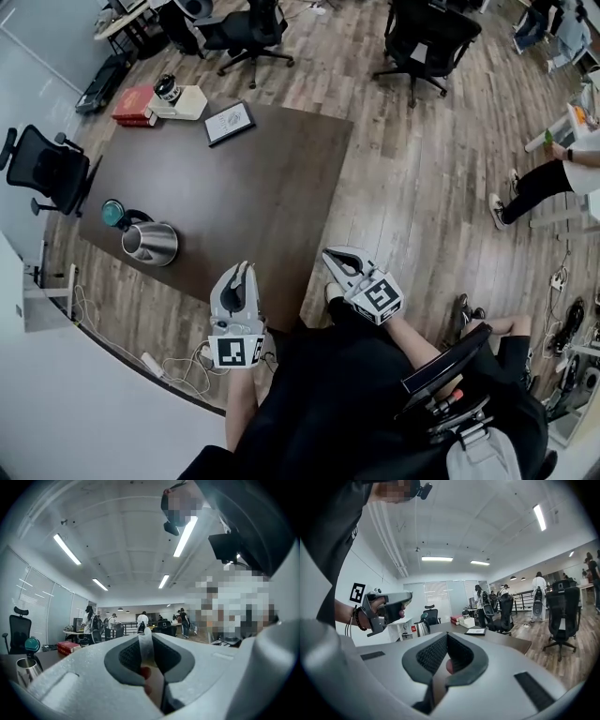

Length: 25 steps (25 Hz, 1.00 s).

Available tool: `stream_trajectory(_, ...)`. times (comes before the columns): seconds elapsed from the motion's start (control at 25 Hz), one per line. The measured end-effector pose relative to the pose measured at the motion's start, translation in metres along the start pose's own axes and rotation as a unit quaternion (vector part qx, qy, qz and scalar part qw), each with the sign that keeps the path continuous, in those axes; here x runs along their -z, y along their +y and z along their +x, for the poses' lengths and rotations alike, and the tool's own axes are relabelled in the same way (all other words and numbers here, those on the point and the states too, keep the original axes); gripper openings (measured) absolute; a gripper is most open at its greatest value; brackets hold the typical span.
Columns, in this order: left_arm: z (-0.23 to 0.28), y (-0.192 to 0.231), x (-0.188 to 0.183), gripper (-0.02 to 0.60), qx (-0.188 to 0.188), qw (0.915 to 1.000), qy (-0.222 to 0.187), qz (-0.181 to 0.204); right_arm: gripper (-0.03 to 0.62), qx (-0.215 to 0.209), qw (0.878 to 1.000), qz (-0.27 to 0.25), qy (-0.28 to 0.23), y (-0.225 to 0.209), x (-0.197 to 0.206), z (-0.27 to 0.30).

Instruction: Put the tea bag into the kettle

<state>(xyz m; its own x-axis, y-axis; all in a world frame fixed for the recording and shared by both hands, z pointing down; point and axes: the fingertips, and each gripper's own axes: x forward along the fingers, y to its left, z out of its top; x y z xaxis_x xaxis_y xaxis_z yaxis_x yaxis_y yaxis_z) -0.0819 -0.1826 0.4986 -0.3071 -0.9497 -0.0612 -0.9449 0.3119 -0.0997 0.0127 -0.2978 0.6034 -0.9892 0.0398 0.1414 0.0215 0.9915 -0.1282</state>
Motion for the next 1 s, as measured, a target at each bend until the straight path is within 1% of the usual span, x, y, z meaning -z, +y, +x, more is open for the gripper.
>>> stream_trajectory(0.16, -0.012, 0.011, -0.004, 0.038, 0.006, 1.0, -0.004, 0.005, 0.006, -0.019, 1.0, -0.003, 0.002, 0.023, -0.008, 0.024)
stream_trajectory(0.32, -0.029, 0.023, -0.004, 0.038, 0.024, 0.9997, -0.002, -0.001, 0.006, -0.028, 1.0, -0.002, 0.004, 0.053, -0.01, 0.038)
stream_trajectory(0.48, -0.037, 0.04, -0.008, 0.038, 0.055, 0.9983, -0.015, -0.01, 0.006, -0.005, 1.0, -0.005, 0.01, 0.071, -0.018, 0.052)
stream_trajectory(0.56, -0.042, 0.05, -0.01, 0.038, 0.078, 0.9966, -0.019, -0.018, 0.006, 0.011, 1.0, -0.003, 0.006, 0.081, -0.022, 0.063)
stream_trajectory(0.68, -0.055, 0.06, -0.011, 0.038, 0.133, 0.9905, -0.016, -0.031, 0.006, 0.044, 0.999, 0.0, 0.002, 0.103, -0.028, 0.081)
stream_trajectory(0.84, -0.079, 0.079, 0.004, 0.038, 0.215, 0.9756, 0.009, -0.041, 0.006, 0.09, 0.996, 0.016, -0.017, 0.145, -0.033, 0.106)
stream_trajectory(0.92, -0.086, 0.09, 0.008, 0.038, 0.243, 0.9688, 0.02, -0.044, 0.006, 0.12, 0.992, 0.031, -0.026, 0.161, -0.032, 0.111)
stream_trajectory(1.0, -0.089, 0.1, 0.005, 0.038, 0.257, 0.9654, 0.019, -0.042, 0.006, 0.134, 0.99, 0.039, -0.027, 0.174, -0.032, 0.112)
